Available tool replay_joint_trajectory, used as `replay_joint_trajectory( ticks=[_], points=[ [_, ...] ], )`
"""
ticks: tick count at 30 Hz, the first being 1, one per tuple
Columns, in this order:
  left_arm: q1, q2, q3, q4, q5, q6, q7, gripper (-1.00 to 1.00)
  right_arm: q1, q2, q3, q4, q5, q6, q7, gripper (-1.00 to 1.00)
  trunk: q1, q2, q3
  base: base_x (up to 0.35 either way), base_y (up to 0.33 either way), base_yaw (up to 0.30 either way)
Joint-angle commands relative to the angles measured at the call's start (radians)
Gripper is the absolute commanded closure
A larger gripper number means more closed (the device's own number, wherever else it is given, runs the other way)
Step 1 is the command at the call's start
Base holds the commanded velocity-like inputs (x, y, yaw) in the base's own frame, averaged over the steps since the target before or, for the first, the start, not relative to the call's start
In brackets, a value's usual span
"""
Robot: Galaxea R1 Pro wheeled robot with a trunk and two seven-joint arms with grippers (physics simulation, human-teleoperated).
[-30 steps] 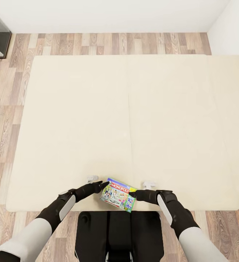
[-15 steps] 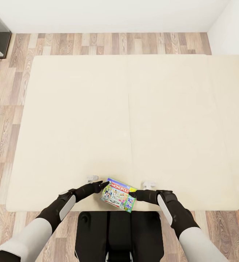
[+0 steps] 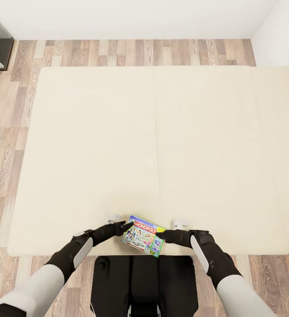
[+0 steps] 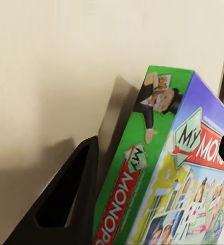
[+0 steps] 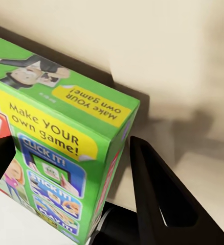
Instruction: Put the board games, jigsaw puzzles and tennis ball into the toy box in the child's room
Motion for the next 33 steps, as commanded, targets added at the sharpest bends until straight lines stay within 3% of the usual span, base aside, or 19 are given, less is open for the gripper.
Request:
replay_joint_trajectory(
  ticks=[1,12,33],
  points=[
    [0.000,0.001,-0.005,-0.001,0.008,0.010,0.000,-1.00,0.000,0.000,-0.003,-0.001,0.016,0.000,-0.009,-1.00,0.008,-0.001,-0.001,0.000,0.000,0.000],
    [0.021,0.002,-0.004,0.000,-0.012,-0.001,-0.011,-1.00,-0.001,-0.001,-0.003,-0.001,0.016,0.000,-0.009,-1.00,0.008,-0.001,-0.001,0.000,0.000,0.000],
    [0.067,0.023,0.013,-0.001,-0.015,-0.021,-0.136,-1.00,-0.002,0.000,-0.003,-0.001,0.016,0.000,-0.009,-1.00,0.008,-0.001,-0.001,0.000,0.000,0.000]
  ],
)
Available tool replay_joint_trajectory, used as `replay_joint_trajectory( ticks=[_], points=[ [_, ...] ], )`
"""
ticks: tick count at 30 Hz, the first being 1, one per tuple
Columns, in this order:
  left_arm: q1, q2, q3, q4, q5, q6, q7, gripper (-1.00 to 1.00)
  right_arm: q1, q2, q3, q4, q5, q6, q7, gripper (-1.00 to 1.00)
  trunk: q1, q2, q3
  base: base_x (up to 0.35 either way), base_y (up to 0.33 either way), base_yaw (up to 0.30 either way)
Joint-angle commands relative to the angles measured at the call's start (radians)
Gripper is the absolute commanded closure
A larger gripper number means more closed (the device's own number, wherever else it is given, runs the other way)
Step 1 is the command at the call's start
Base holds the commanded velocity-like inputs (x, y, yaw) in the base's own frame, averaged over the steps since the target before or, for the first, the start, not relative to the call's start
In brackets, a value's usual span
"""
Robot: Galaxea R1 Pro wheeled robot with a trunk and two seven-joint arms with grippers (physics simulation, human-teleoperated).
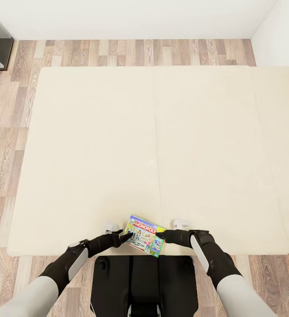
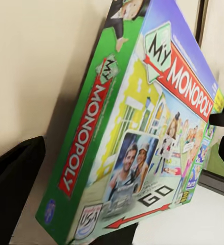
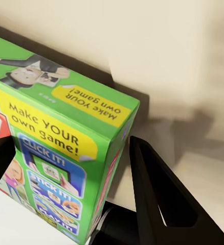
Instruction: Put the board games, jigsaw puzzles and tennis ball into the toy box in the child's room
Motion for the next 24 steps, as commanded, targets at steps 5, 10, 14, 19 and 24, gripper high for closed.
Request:
replay_joint_trajectory(
  ticks=[5,10,14,19,24],
  points=[
    [0.007,0.009,-0.003,0.000,0.008,0.008,-0.024,-1.00,0.000,0.000,-0.003,-0.001,0.015,-0.003,-0.010,-1.00,0.008,-0.001,-0.001,0.000,0.000,0.000],
    [0.012,0.019,-0.003,0.000,0.009,0.006,-0.054,-1.00,0.000,0.000,-0.003,-0.001,0.015,-0.003,-0.010,-1.00,0.008,-0.001,-0.001,0.000,0.000,0.000],
    [0.015,0.023,-0.002,0.000,0.013,0.004,-0.075,-1.00,0.000,0.000,-0.003,-0.001,0.015,-0.003,-0.010,-1.00,0.008,-0.001,-0.001,0.000,0.000,0.000],
    [0.016,0.024,-0.002,0.002,0.017,0.002,-0.083,-1.00,0.000,0.000,-0.003,-0.001,0.015,-0.003,-0.010,-1.00,0.008,-0.001,-0.001,0.000,0.000,0.000],
    [0.016,0.023,-0.002,0.011,0.020,-0.004,-0.086,-1.00,0.000,-0.002,-0.003,-0.001,0.015,-0.002,-0.009,-1.00,0.008,-0.001,-0.001,0.000,0.000,0.000]
  ],
)
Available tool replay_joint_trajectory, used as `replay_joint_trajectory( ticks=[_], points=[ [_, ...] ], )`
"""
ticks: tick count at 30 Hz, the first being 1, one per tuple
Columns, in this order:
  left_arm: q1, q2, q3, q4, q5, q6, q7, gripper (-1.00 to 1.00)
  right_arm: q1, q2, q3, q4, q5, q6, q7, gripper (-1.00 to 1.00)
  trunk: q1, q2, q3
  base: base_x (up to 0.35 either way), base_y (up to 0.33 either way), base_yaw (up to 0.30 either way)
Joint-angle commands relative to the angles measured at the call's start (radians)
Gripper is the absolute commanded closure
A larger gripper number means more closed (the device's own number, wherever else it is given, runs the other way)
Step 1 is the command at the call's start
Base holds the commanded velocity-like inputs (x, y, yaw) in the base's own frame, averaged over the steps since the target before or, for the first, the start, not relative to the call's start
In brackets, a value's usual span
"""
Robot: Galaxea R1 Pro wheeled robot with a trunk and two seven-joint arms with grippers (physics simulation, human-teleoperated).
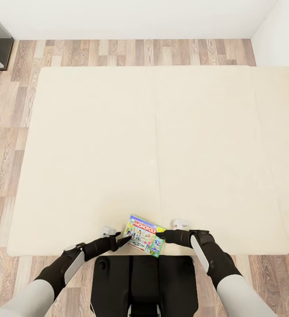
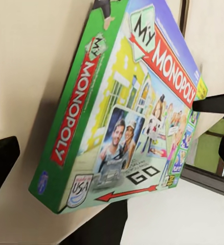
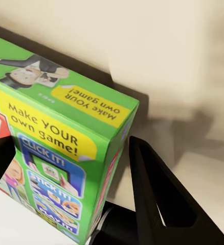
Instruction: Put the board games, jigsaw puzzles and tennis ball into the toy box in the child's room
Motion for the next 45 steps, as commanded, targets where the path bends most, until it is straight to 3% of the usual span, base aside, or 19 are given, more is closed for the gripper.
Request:
replay_joint_trajectory(
  ticks=[1,16,25,32,45],
  points=[
    [0.000,0.001,-0.006,0.000,0.007,0.010,0.001,-1.00,0.000,0.000,-0.004,-0.002,0.018,-0.003,-0.011,-1.00,0.007,-0.001,-0.001,0.000,0.000,0.000],
    [-0.016,-0.012,0.013,0.105,0.007,-0.028,0.021,-1.00,-0.001,-0.003,-0.004,-0.002,0.017,-0.001,-0.010,-1.00,0.007,-0.001,-0.001,0.000,0.000,0.000],
    [-0.034,-0.030,0.016,0.119,0.005,-0.030,0.051,-1.00,0.000,-0.003,-0.004,-0.005,0.017,-0.001,-0.010,-1.00,0.007,-0.001,-0.001,0.000,0.000,0.000],
    [-0.048,-0.059,0.012,0.131,0.002,-0.029,0.085,-1.00,0.000,-0.004,-0.004,-0.016,0.017,0.000,-0.008,-1.00,0.007,-0.001,-0.001,0.000,0.000,0.000],
    [-0.059,-0.070,0.012,0.136,0.000,-0.028,0.100,-1.00,0.001,-0.005,-0.005,-0.025,0.017,0.003,-0.007,-1.00,0.007,-0.001,-0.001,0.000,0.000,0.000]
  ],
)
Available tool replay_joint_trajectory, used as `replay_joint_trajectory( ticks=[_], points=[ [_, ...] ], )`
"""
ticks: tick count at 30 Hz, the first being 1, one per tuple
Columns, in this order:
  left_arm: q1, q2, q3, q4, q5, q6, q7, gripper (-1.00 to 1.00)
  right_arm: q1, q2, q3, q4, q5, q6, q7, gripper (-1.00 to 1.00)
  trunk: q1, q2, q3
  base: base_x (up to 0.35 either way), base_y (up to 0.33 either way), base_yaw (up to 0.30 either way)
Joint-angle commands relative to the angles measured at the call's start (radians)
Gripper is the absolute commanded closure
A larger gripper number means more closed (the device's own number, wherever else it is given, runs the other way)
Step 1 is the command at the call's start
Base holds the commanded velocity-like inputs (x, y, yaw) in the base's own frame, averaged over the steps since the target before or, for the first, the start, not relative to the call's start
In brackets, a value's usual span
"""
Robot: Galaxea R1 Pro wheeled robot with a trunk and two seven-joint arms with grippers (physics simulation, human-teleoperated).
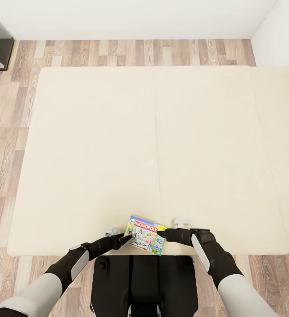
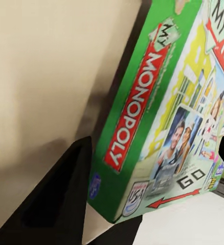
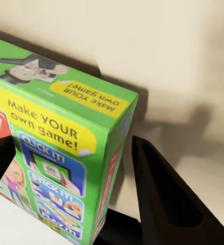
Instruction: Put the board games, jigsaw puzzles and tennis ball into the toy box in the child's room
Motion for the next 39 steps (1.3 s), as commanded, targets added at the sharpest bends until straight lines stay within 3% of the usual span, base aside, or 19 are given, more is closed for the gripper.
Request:
replay_joint_trajectory(
  ticks=[1,14,39],
  points=[
    [-0.005,-0.022,-0.006,0.000,0.016,0.002,-0.001,-1.00,0.000,0.000,-0.002,-0.002,0.001,0.001,-0.005,-1.00,0.008,-0.001,-0.001,0.000,0.000,0.000],
    [-0.028,-0.028,-0.009,0.028,0.016,0.002,0.034,-1.00,0.000,0.000,-0.002,-0.003,0.001,0.001,-0.005,-1.00,0.008,-0.001,-0.001,0.000,0.000,0.000],
    [-0.056,-0.030,-0.011,0.032,0.012,-0.003,0.041,-1.00,0.004,0.004,0.001,-0.003,0.002,0.001,-0.005,-1.00,0.008,-0.001,-0.001,0.000,0.000,0.000]
  ],
)
